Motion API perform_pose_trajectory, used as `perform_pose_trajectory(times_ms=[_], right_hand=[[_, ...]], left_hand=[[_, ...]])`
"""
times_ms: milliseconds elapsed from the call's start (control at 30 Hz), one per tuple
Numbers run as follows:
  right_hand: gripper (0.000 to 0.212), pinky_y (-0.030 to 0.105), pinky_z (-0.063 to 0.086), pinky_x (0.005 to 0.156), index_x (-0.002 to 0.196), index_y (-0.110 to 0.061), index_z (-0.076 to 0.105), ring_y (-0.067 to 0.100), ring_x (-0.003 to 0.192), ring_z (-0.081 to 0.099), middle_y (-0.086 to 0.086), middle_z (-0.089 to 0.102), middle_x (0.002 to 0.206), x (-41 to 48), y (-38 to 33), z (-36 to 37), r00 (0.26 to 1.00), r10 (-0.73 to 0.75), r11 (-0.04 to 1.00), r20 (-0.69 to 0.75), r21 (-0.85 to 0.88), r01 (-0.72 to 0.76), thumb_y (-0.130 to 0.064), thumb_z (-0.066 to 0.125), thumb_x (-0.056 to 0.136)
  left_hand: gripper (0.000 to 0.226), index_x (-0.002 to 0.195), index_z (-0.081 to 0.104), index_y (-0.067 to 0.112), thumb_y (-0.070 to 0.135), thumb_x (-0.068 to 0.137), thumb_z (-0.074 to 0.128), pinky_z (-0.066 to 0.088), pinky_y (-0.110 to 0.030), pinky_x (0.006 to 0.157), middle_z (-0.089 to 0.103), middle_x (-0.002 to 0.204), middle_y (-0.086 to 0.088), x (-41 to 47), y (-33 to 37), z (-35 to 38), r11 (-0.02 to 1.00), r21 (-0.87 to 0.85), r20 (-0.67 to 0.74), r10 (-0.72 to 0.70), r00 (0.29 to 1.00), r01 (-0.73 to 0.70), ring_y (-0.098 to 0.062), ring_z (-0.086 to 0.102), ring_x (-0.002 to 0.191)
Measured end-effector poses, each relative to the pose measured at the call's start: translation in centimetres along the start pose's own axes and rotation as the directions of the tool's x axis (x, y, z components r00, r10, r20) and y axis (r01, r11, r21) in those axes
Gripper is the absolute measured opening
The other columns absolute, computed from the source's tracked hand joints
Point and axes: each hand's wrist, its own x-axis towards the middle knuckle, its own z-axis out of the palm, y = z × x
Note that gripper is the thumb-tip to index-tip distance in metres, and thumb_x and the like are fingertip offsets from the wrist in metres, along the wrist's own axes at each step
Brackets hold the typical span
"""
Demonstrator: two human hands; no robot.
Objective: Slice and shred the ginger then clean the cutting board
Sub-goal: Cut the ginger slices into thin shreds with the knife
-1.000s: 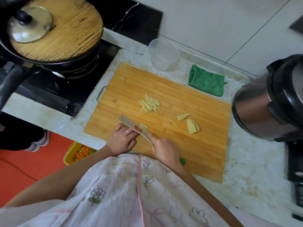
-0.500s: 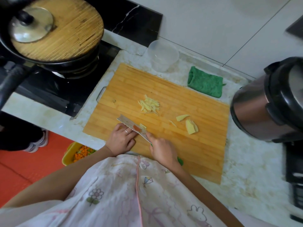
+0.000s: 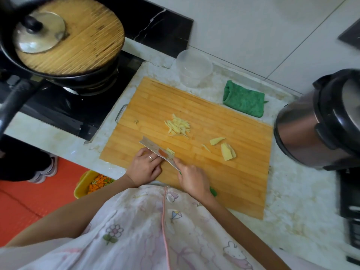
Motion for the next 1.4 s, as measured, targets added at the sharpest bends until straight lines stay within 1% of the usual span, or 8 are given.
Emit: perform_pose_trajectory(times_ms=[167, 433, 600, 867, 967, 1067, 1200, 1400], right_hand=[[0.048, 0.031, 0.032, 0.053, 0.141, -0.026, 0.036, 0.028, 0.074, 0.065, 0.008, 0.069, 0.088, 0.7, -0.3, -0.1, 1.0, -0.013, 1.0, -0.026, -0.01, 0.013, -0.013, 0.044, 0.096], [0.046, 0.03, 0.033, 0.056, 0.14, -0.029, 0.036, 0.03, 0.084, 0.065, 0.01, 0.068, 0.093, -0.1, -0.3, -0.2, 1.0, 0.011, 1.0, -0.016, 0.017, -0.011, -0.018, 0.045, 0.097], [0.042, 0.031, 0.031, 0.054, 0.137, -0.023, 0.04, 0.03, 0.082, 0.066, 0.01, 0.069, 0.093, 0.7, -0.8, -0.1, 0.999, -0.004, 0.999, -0.046, -0.045, 0.002, -0.016, 0.046, 0.096], [0.045, 0.031, 0.032, 0.055, 0.14, -0.026, 0.037, 0.029, 0.083, 0.065, 0.01, 0.069, 0.093, 0.5, -0.5, 0.0, 0.999, -0.015, 1.0, -0.039, -0.005, 0.015, -0.015, 0.045, 0.097], [0.045, 0.032, 0.033, 0.055, 0.141, -0.026, 0.038, 0.03, 0.085, 0.066, 0.01, 0.069, 0.094, 1.3, -1.1, -0.3, 0.998, -0.016, 1.0, -0.059, -0.015, 0.016, -0.017, 0.043, 0.097], [0.046, 0.032, 0.033, 0.056, 0.141, -0.027, 0.037, 0.032, 0.085, 0.065, 0.012, 0.069, 0.093, 0.8, -1.0, -0.3, 0.998, -0.032, 0.999, -0.048, 0.006, 0.032, -0.019, 0.044, 0.097], [0.046, 0.033, 0.035, 0.057, 0.141, -0.027, 0.037, 0.033, 0.085, 0.065, 0.012, 0.068, 0.093, 0.1, -0.6, -0.1, 0.999, -0.023, 1.0, -0.039, 0.011, 0.023, -0.019, 0.044, 0.097], [0.047, 0.032, 0.034, 0.055, 0.142, -0.026, 0.037, 0.032, 0.081, 0.065, 0.012, 0.068, 0.089, 0.3, -0.5, 0.0, 0.999, -0.013, 0.999, -0.031, 0.03, 0.014, -0.018, 0.046, 0.096]], left_hand=[[0.026, 0.105, 0.057, 0.016, 0.018, 0.08, 0.048, 0.039, -0.035, 0.085, 0.068, 0.098, -0.003, 0.1, 0.2, 0.0, 1.0, 0.005, -0.019, -0.006, 1.0, 0.006, -0.024, 0.062, 0.068], [0.029, 0.108, 0.056, 0.015, 0.018, 0.082, 0.045, 0.039, -0.036, 0.087, 0.069, 0.099, -0.005, 0.1, 0.3, 0.0, 1.0, 0.002, -0.012, -0.014, 1.0, 0.014, -0.025, 0.062, 0.063], [0.027, 0.107, 0.056, 0.016, 0.018, 0.081, 0.046, 0.04, -0.036, 0.085, 0.069, 0.1, -0.005, 0.2, 0.3, -0.2, 1.0, 0.006, -0.023, -0.012, 1.0, 0.012, -0.025, 0.062, 0.064], [0.027, 0.107, 0.056, 0.016, 0.017, 0.081, 0.047, 0.039, -0.035, 0.087, 0.069, 0.102, -0.005, 0.2, 0.3, -0.3, 1.0, -0.008, -0.002, -0.008, 1.0, 0.008, -0.025, 0.062, 0.064], [0.03, 0.107, 0.062, 0.015, 0.017, 0.081, 0.047, 0.039, -0.035, 0.087, 0.069, 0.102, -0.004, 0.4, 0.4, -0.5, 1.0, -0.02, -0.002, -0.017, 1.0, 0.017, -0.023, 0.061, 0.064], [0.031, 0.098, 0.071, 0.011, 0.017, 0.081, 0.047, 0.038, -0.036, 0.087, 0.07, 0.099, -0.005, 0.3, 0.4, -0.5, 1.0, -0.011, 0.004, -0.017, 1.0, 0.017, -0.023, 0.061, 0.063], [0.03, 0.093, 0.073, 0.009, 0.018, 0.082, 0.046, 0.037, -0.036, 0.086, 0.07, 0.097, -0.006, 0.3, 0.2, -0.6, 1.0, 0.004, 0.028, -0.009, 1.0, 0.009, -0.024, 0.061, 0.06], [0.028, 0.101, 0.066, 0.011, 0.021, 0.083, 0.047, 0.034, -0.039, 0.086, 0.069, 0.098, -0.006, 0.1, -0.2, -0.3, 1.0, 0.01, 0.029, 0.029, 0.999, -0.029, -0.021, 0.051, 0.087]])
